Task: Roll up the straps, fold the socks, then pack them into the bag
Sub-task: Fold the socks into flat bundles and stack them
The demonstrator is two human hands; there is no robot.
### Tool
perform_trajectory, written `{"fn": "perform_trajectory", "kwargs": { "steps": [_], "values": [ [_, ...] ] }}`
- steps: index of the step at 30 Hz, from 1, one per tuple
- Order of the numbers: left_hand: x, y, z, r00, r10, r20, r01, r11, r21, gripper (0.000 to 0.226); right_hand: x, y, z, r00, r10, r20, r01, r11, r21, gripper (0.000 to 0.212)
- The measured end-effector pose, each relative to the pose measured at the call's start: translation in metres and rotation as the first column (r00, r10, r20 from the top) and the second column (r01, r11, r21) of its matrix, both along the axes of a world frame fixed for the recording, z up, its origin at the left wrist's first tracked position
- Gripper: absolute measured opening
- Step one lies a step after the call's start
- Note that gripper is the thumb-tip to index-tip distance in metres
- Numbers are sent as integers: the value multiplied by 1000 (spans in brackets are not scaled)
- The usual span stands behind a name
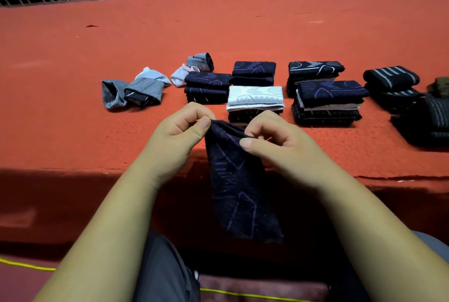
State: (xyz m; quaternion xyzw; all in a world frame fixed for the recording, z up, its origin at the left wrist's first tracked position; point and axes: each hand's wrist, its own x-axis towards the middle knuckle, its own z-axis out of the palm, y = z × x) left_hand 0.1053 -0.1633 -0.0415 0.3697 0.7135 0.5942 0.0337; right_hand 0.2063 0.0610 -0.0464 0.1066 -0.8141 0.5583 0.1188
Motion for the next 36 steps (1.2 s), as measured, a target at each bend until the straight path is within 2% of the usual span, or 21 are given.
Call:
{"fn": "perform_trajectory", "kwargs": {
  "steps": [3,6,9,12,14,17,19,22,23,27,28,32,34,36],
  "values": [
    [-2,3,-3,999,9,-41,-9,1000,-16,15,5,-1,9,994,86,74,-69,974,-216,19],
    [3,9,-3,999,3,37,-4,1000,31,15,9,-3,16,994,71,81,-50,969,-240,24],
    [10,13,1,984,-6,176,-10,996,88,16,5,-2,12,996,34,87,-19,986,-166,15],
    [10,13,2,971,2,239,-21,997,78,13,0,-1,4,998,-56,43,59,995,-80,8],
    [8,12,0,970,14,244,-22,999,32,22,-1,-1,3,988,-151,-22,152,988,18,8],
    [11,13,0,986,20,165,-10,998,-66,32,-1,3,3,975,-210,-76,215,975,60,8],
    [13,14,0,990,-11,141,18,998,-55,31,0,5,4,973,-212,-89,217,975,49,8],
    [10,16,-2,1000,8,-29,-9,999,-44,15,3,4,5,989,-141,-53,139,989,-42,6],
    [9,16,-3,999,-2,-41,1,1000,-22,11,2,3,5,994,-105,-33,102,991,-82,7],
    [11,16,-4,991,-109,83,99,989,113,6,-2,10,8,985,-146,-92,144,989,-27,39],
    [11,15,-4,986,-138,97,125,984,129,7,-2,12,10,986,-134,-96,135,991,9,40],
    [14,17,-2,968,-197,154,168,969,184,9,-1,18,9,995,-44,-86,56,988,142,17],
    [15,18,-1,963,-186,195,149,970,190,9,-1,17,7,988,-73,-137,94,984,154,17],
    [14,17,1,973,-94,212,59,984,167,20,-2,15,7,979,-100,-175,128,980,155,18]
  ]
}}
